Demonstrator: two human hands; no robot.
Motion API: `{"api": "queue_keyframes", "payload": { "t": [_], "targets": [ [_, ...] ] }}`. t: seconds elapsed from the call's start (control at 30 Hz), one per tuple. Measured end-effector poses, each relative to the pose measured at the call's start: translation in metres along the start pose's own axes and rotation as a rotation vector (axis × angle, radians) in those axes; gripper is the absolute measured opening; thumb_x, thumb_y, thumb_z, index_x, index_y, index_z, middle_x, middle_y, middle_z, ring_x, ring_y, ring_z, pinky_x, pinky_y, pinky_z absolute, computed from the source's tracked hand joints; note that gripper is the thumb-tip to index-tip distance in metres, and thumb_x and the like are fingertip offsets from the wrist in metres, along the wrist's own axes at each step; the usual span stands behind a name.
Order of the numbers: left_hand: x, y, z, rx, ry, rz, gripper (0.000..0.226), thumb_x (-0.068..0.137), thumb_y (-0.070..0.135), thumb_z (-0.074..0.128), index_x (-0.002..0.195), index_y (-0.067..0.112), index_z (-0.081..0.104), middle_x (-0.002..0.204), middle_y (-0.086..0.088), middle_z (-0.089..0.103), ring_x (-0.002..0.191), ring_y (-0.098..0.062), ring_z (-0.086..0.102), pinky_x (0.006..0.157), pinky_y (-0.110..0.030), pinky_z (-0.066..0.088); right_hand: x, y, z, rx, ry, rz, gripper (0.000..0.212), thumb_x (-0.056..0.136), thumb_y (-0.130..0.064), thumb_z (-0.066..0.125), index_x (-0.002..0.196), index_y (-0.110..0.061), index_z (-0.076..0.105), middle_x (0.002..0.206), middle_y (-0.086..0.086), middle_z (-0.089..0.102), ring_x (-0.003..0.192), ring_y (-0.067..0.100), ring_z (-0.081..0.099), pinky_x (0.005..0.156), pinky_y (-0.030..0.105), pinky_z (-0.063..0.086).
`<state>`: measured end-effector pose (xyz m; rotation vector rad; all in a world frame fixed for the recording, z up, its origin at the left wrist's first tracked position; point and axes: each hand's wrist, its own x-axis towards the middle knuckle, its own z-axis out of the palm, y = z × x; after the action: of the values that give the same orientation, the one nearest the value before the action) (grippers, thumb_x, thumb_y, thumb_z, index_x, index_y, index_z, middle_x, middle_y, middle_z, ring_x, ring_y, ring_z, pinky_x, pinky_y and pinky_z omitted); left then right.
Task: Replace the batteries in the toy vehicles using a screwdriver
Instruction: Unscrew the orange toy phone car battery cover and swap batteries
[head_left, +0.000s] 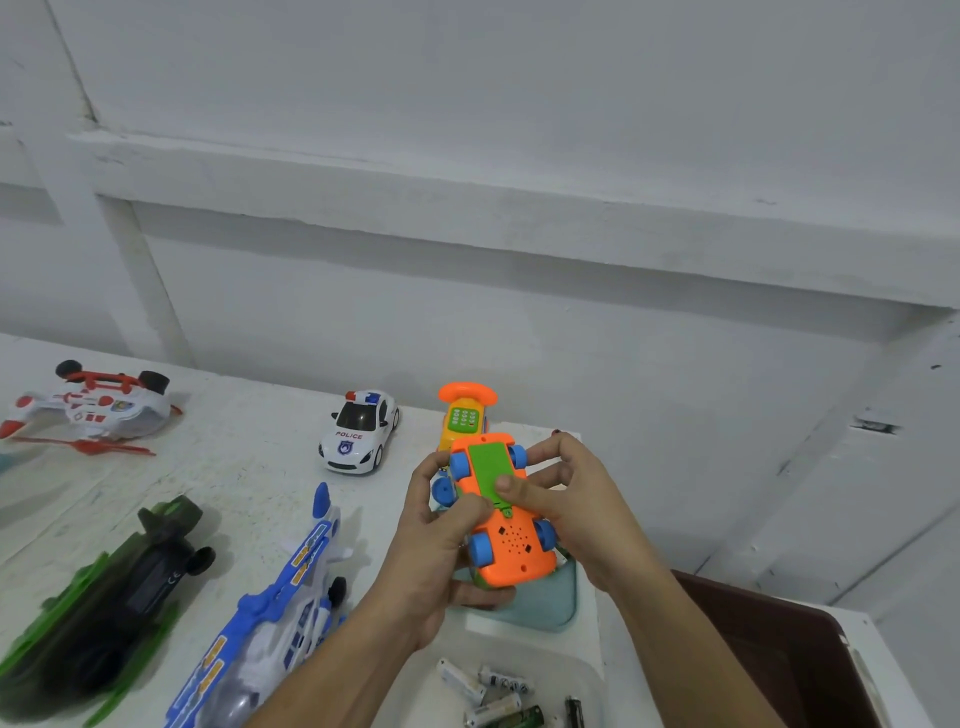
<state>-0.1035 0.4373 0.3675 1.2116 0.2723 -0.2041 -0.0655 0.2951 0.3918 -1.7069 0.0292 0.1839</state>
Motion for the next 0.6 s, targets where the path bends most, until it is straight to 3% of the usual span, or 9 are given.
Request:
{"api": "queue_keyframes", "payload": {
  "t": [0.17, 0.33, 0.43, 0.6],
  "targets": [
    [0.007, -0.001, -0.003, -0.014, 0.002, -0.018, 0.040, 0.092, 0.017, 0.063, 0.112, 0.050, 0.052, 0.105, -0.016, 0.070, 0.080, -0.041, 0.072, 0.066, -0.060, 0.057, 0.006, 0.004, 0.002, -0.062, 0.003, 0.011, 0.035, 0.077, -0.029, 0.080, 0.100, -0.019, 0.055, 0.080, -0.001, 0.067, 0.071, 0.015, 0.072, 0.061, 0.032, 0.058],
    [0.017, -0.001, -0.003, -0.040, 0.037, -0.014, 0.036, 0.094, 0.013, 0.058, 0.114, 0.043, 0.052, 0.088, -0.012, 0.075, 0.069, -0.036, 0.073, 0.054, -0.045, 0.057, 0.015, 0.003, -0.004, 0.057, -0.107, 0.090, 0.030, 0.089, -0.036, 0.065, 0.103, -0.010, 0.059, 0.085, 0.005, 0.069, 0.069, 0.018, 0.071, 0.059, 0.029, 0.055],
    [0.023, -0.001, -0.006, -0.065, 0.065, -0.029, 0.037, 0.094, 0.011, 0.056, 0.117, 0.040, 0.051, 0.099, -0.016, 0.072, 0.070, -0.037, 0.072, 0.051, -0.042, 0.055, 0.038, 0.006, -0.021, 0.054, -0.090, 0.153, 0.021, 0.096, -0.027, 0.059, 0.099, -0.006, 0.062, 0.085, 0.008, 0.066, 0.068, 0.020, 0.065, 0.057, 0.030, 0.053],
    [0.026, -0.001, -0.010, -0.083, 0.075, -0.062, 0.037, 0.094, 0.012, 0.057, 0.117, 0.040, 0.051, 0.104, -0.021, 0.069, 0.067, -0.039, 0.070, 0.050, -0.042, 0.055, 0.104, 0.041, -0.052, -0.530, 0.200, 0.068, 0.005, 0.092, -0.022, 0.062, 0.091, -0.017, 0.062, 0.092, 0.005, 0.068, 0.076, 0.022, 0.059, 0.068, 0.031, 0.045]
  ]
}}
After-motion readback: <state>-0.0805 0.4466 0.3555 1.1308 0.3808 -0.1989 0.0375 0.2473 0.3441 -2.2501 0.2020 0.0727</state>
